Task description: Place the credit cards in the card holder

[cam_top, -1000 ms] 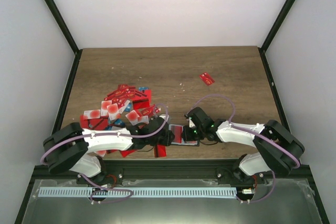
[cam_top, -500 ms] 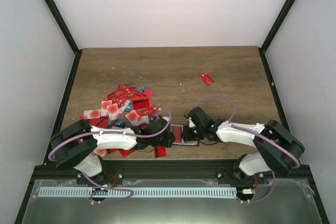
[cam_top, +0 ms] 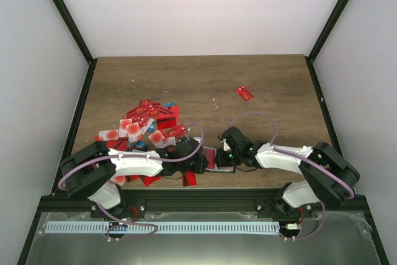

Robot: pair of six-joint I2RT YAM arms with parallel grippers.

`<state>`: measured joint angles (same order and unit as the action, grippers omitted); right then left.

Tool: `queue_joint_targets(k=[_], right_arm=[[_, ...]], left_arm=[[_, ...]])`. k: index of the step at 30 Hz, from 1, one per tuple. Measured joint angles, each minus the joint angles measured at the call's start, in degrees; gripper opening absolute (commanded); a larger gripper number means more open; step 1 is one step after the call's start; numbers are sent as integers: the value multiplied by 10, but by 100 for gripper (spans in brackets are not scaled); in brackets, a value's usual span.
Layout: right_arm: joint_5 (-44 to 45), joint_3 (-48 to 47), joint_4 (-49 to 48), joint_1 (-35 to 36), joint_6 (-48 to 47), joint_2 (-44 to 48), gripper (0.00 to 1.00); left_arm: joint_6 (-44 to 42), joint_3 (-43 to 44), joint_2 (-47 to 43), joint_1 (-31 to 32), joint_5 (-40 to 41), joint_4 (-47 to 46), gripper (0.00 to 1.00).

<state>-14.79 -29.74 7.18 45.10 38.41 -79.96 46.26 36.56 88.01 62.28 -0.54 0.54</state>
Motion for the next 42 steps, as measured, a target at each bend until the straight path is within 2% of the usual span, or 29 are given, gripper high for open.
queue_joint_targets(k=[20,26,34,42], right_arm=[[4,0,5,0,0,3,1],[37,-9,61,1,0,34,2],[100,-38,138,0,14,114,17],[174,-38,215,-4,48,217,25]], left_arm=[[0,49,12,17,20,50,36],[-3,77,22,22,20,56,36],[-16,122,65,23,19,60,35],[-32,192,129,36,11,60,35]])
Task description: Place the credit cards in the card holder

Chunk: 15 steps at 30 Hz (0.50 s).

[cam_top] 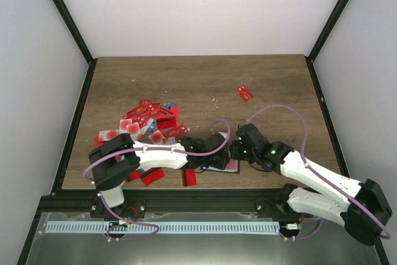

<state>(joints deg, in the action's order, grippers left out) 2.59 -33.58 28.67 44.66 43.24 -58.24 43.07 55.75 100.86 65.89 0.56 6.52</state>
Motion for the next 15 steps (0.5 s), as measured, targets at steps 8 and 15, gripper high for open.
queue_joint_targets(k=[8,15], right_arm=[[44,-15,58,-11,15,82,34],[66,-27,102,-18,19,115,42]], left_arm=[[-7,62,46,14,-24,-7,36],[-7,83,55,15,-53,-18,44]])
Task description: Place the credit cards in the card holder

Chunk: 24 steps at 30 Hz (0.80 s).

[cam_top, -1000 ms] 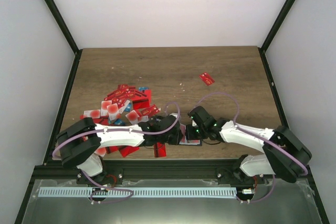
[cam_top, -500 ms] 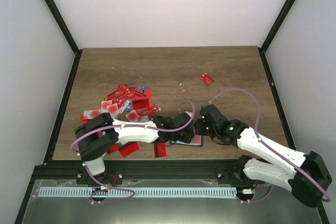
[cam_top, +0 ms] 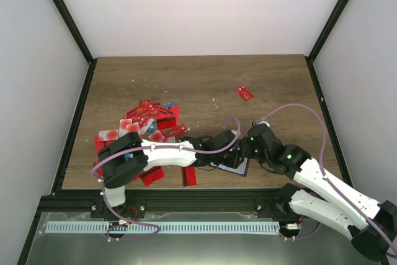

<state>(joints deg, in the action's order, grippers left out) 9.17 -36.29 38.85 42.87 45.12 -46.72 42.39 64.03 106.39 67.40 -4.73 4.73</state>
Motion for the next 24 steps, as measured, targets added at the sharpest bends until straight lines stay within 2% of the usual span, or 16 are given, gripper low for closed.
queue_joint_targets(k=[9,13,18,24], right_arm=[[27,-19,50,-4,6,39,44],[26,-19,35,-4,19,35,44],[23,9,-26,-4,51,14,44],[0,80,-77,-19,82,-72,43]], left_arm=[[4,8,-1,2,-45,-42,45],[-14,-24,-39,10,-16,-26,46],[-34,-47,-101,19,42,18,37],[-47,-45,-50,-13,73,39,27]])
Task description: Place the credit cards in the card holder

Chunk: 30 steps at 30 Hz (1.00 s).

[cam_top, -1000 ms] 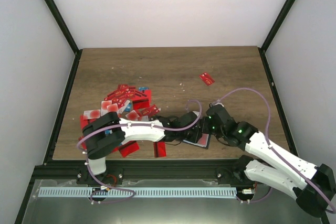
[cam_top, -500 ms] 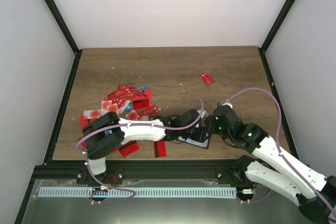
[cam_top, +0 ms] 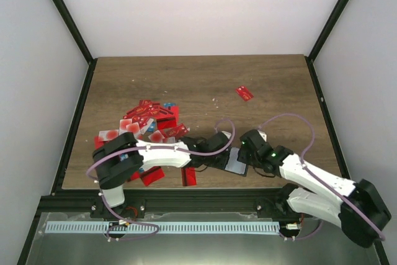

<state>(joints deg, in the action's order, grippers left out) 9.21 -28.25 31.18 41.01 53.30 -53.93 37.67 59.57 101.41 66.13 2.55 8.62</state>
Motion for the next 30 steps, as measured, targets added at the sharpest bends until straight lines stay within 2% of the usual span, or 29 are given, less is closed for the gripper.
queue_joint_targets(k=[6,12,20,30], right_arm=[[-19,33,-39,-23,8,-62,43],[-28,44,-73,-33,6,-83,46],[-40,42,-124,-38,-23,-114,46],[-65,7,-172,-44,-86,-179,49]], left_arm=[[-14,17,56,1,2,17,26],[-24,39,81,1,-7,6,33],[-20,36,81,3,-13,0,39],[23,-10,52,9,-8,-28,43]])
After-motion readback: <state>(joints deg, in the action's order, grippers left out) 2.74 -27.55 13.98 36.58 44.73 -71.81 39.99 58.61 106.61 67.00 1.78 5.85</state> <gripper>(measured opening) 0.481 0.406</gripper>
